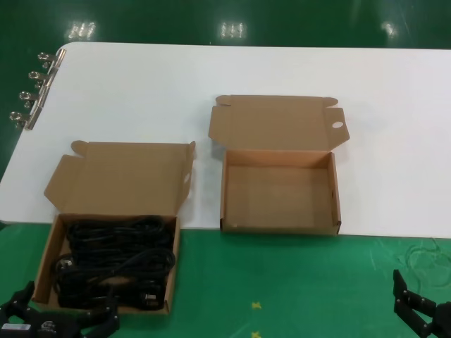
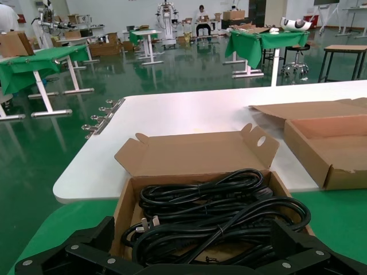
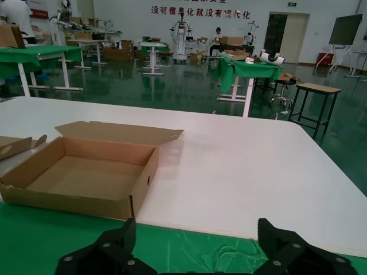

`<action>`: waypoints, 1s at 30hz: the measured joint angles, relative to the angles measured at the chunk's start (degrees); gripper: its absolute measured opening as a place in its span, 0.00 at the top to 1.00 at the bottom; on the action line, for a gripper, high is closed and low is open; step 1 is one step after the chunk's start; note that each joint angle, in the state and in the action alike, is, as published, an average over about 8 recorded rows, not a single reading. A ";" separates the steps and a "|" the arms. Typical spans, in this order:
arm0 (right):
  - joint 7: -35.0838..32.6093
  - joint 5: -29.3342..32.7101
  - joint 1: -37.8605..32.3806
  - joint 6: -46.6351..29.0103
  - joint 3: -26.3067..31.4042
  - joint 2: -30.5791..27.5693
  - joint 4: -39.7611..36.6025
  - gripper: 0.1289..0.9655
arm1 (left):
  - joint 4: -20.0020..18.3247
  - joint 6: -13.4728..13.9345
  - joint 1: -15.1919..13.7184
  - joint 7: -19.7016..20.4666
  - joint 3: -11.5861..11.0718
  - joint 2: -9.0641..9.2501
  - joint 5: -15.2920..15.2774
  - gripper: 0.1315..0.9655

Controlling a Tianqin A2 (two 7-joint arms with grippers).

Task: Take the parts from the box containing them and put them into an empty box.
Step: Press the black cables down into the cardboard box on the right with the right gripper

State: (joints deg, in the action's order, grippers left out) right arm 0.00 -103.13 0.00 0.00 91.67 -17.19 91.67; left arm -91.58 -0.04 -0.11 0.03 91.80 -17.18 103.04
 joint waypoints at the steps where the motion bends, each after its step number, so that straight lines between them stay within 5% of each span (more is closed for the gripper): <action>1: 0.00 0.00 0.00 0.00 0.00 0.00 0.00 0.19 | 0.00 0.00 0.00 0.00 0.00 0.00 0.00 0.00; 12: 0.00 0.00 0.00 0.00 0.00 0.00 0.00 0.47 | 0.00 0.00 0.00 0.00 0.00 0.00 0.00 0.00; 16: 0.00 0.00 0.00 0.00 0.00 0.00 0.00 0.47 | 0.00 0.00 0.00 0.00 0.00 0.00 0.00 0.00; 30: 0.00 0.00 0.00 0.00 0.00 0.00 0.00 0.82 | 0.00 0.00 0.00 0.00 0.00 0.00 0.00 0.00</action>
State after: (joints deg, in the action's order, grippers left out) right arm 0.00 -103.13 0.00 0.00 91.67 -17.19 91.67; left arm -91.58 -0.04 -0.11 0.03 91.80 -17.18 103.04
